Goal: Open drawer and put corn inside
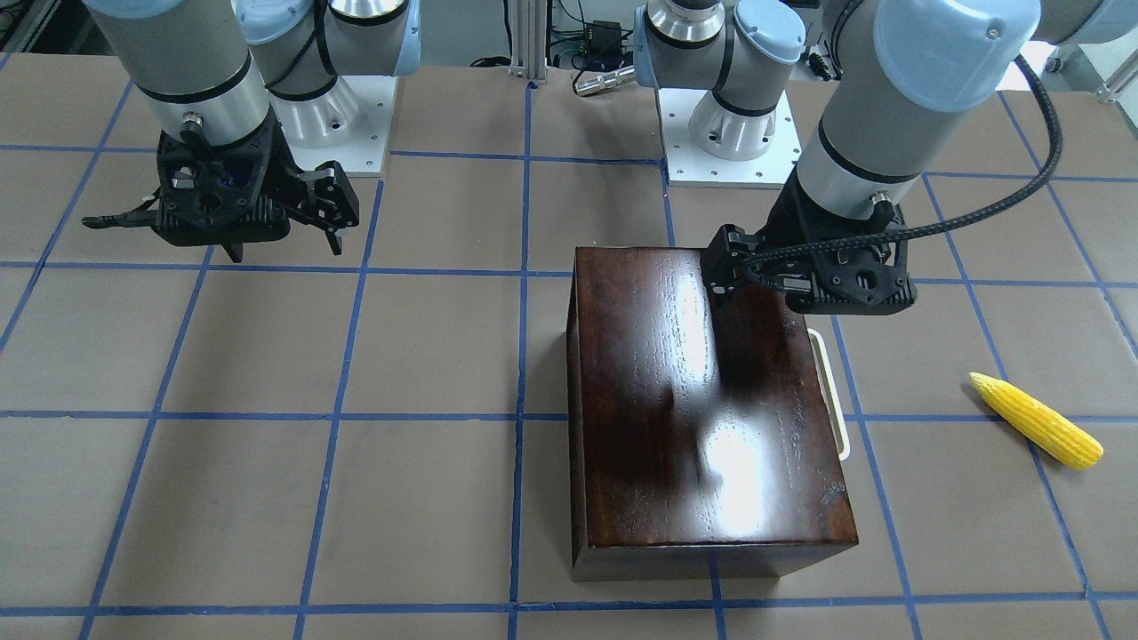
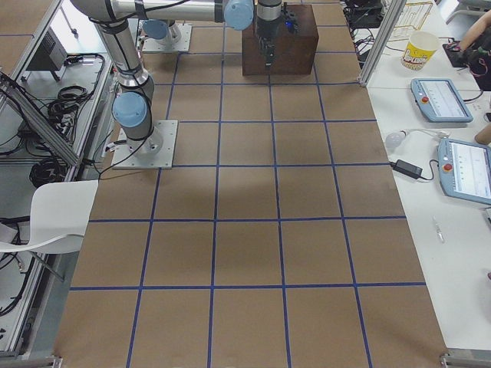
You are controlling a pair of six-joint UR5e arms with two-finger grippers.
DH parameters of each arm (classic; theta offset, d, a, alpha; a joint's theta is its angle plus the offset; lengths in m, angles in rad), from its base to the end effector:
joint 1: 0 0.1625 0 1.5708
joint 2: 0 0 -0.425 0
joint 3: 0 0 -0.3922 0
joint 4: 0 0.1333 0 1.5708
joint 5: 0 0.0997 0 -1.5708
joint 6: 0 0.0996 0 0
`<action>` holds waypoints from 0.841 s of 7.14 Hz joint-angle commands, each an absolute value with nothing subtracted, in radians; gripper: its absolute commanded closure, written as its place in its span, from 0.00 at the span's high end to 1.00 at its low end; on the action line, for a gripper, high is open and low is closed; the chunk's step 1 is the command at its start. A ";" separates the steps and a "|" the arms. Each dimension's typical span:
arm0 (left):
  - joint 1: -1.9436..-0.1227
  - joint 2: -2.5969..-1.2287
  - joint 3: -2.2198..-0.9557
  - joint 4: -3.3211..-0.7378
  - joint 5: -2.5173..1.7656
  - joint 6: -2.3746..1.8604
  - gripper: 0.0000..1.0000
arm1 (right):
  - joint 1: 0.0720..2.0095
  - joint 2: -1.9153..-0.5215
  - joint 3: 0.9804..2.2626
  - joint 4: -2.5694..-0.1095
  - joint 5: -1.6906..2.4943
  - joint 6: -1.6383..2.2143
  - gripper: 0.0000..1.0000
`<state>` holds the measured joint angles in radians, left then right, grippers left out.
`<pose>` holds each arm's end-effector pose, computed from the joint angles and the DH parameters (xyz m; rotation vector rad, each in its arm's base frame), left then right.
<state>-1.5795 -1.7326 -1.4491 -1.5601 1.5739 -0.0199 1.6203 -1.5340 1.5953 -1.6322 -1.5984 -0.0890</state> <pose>-0.1378 -0.5559 0.4637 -0.0175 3.1377 0.0461 0.1555 -0.4997 0.4636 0.2155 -3.1065 -0.0007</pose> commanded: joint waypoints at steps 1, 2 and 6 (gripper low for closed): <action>-1.577 -1.739 -1.450 -1.560 1.572 -0.020 1.00 | 1.621 -1.534 1.597 -1.632 -1.598 -0.089 1.00; -1.577 -1.740 -1.448 -1.560 1.572 -0.024 1.00 | 1.618 -1.534 1.595 -1.632 -1.598 -0.089 1.00; -1.467 -1.729 -1.437 -1.569 1.562 -0.021 1.00 | 1.621 -1.534 1.595 -1.632 -1.598 -0.089 1.00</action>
